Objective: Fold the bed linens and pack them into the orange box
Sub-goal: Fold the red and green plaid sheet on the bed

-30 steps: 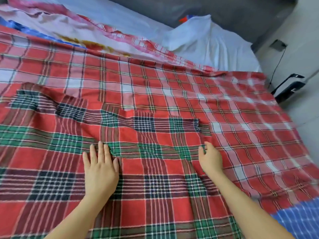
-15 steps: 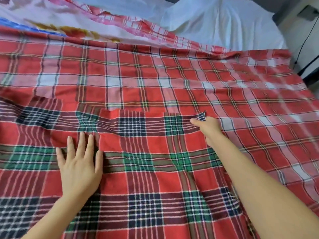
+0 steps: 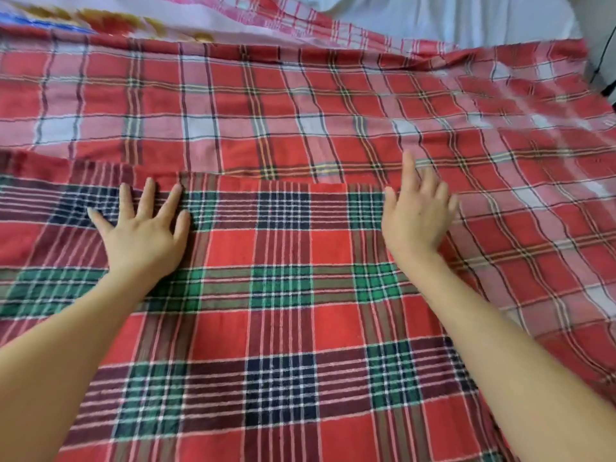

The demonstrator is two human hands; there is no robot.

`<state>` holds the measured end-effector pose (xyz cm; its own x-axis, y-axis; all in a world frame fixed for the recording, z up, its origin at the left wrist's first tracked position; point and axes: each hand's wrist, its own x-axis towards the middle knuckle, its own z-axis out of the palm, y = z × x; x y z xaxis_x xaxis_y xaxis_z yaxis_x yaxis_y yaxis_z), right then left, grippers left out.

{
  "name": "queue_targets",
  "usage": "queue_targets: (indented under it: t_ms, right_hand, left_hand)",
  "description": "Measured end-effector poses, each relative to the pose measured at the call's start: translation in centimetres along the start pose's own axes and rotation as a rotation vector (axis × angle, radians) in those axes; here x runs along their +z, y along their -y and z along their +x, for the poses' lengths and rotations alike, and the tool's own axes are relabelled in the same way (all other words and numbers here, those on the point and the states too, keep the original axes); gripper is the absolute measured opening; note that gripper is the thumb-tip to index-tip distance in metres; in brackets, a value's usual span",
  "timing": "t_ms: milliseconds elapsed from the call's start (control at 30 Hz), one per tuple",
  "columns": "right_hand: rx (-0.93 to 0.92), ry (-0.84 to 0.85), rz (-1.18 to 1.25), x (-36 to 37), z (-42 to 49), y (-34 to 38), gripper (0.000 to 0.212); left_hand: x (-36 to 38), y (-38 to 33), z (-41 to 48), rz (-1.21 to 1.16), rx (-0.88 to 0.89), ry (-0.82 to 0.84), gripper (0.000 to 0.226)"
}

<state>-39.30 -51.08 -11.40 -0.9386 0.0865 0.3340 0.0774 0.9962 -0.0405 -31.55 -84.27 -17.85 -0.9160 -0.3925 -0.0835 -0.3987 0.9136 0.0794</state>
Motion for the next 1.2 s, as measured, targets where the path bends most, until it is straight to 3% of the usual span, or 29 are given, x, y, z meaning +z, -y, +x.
queue_targets:
  t_ms: [67, 133, 167, 233, 300, 400, 533, 733, 833, 900, 1033, 1200]
  right_hand:
    - [-0.425, 0.036, 0.152, -0.7, -5.3, 2.5, 0.057]
    - [-0.667, 0.31, 0.08, 0.4, -9.1, 1.4, 0.055]
    - [-0.598, 0.428, 0.031, 0.9, -9.3, -0.3, 0.057]
    - [-0.202, 0.497, -0.055, 1.9, -8.1, -4.0, 0.062]
    - [0.059, 0.568, -0.137, 1.0, -7.3, -6.0, 0.057]
    - [0.011, 0.483, -0.095, -2.7, -10.7, -6.1, 0.052]
    - [0.011, 0.366, 0.159, -11.1, -23.6, -8.7, 0.051]
    - [0.508, 0.559, 0.134, -20.0, -44.8, -16.8, 0.052]
    - [0.738, 0.771, 0.109, -19.1, -53.5, -21.9, 0.06]
    - [0.762, 0.839, 0.13, -18.0, -58.6, -24.4, 0.063]
    - [0.852, 0.759, 0.191, -21.8, -60.3, -21.9, 0.019]
    - [1.15, 0.594, 0.259, -24.2, -62.2, -21.6, 0.026]
  left_hand:
    - [-0.1, 0.0, 0.1, 0.007, -0.007, 0.016, 0.054]
    - [-0.3, 0.1, 0.2, 0.01, -0.003, 0.057, 0.053]
    - [-0.5, 0.2, 0.4, 0.007, 0.004, 0.092, 0.053]
    - [-0.9, 0.8, 0.1, 0.012, 0.015, 0.157, 0.053]
    - [-1.4, 1.7, -2.3, 0.017, 0.035, 0.178, 0.053]
    - [-1.5, 3.8, -9.5, -0.109, 0.042, 0.081, 0.051]
    - [-2.5, 9.4, -25.3, -0.156, -0.014, -0.034, 0.05]
    - [-4.3, 21.9, -44.0, -0.153, -0.41, -0.01, 0.062]
    - [-5.2, 25.2, -49.0, -0.103, -0.598, 0.081, 0.06]
    - [-5.6, 26.4, -51.7, -0.182, -0.711, 0.126, 0.051]
    - [-6.1, 27.6, -55.7, -0.237, -0.828, 0.176, 0.049]
    - [-5.8, 29.6, -58.9, -0.347, -0.929, 0.164, 0.042]
